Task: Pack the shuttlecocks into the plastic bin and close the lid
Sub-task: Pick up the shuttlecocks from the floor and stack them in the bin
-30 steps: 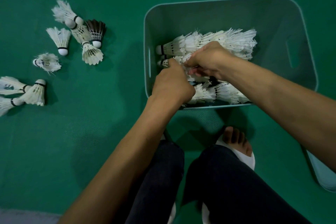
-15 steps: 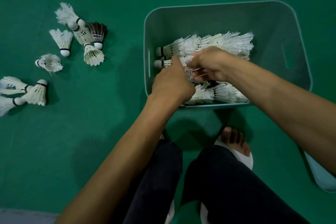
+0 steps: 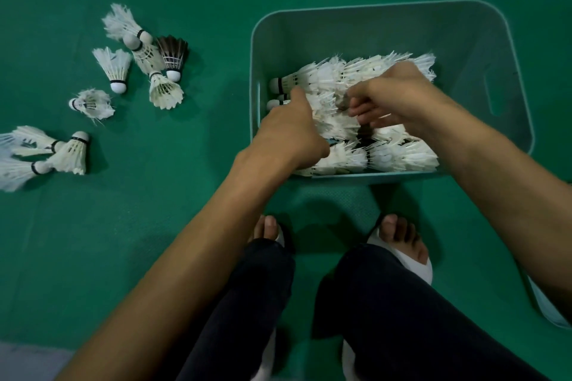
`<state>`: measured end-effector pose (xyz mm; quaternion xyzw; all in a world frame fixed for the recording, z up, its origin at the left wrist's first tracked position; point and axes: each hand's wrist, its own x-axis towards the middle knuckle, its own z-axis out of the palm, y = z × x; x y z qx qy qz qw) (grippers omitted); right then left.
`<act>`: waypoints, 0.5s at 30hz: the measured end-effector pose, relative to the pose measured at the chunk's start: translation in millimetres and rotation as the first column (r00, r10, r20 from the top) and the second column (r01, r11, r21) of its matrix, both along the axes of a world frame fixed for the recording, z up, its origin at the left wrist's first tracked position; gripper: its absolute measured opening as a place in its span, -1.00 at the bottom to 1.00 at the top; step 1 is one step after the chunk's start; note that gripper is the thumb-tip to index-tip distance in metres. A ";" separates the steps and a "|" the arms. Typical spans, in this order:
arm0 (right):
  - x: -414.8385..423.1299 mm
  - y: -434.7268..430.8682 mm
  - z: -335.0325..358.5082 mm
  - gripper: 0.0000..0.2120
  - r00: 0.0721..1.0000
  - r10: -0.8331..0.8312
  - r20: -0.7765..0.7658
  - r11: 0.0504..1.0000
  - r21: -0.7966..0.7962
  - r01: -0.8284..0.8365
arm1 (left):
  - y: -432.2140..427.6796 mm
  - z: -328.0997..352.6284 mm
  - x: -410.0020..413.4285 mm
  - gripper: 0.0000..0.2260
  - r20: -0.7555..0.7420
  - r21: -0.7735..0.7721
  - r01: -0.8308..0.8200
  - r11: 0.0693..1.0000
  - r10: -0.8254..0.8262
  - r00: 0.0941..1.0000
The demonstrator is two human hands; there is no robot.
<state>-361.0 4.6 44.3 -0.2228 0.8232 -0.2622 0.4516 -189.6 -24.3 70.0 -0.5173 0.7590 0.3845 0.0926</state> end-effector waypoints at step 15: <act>99.0 -95.3 81.5 -0.94 0.915 0.392 -0.096 0.781 -0.492 -0.385 | -56.0 7.7 84.1 -0.93 -0.461 -0.139 -0.501 0.855 0.392 0.796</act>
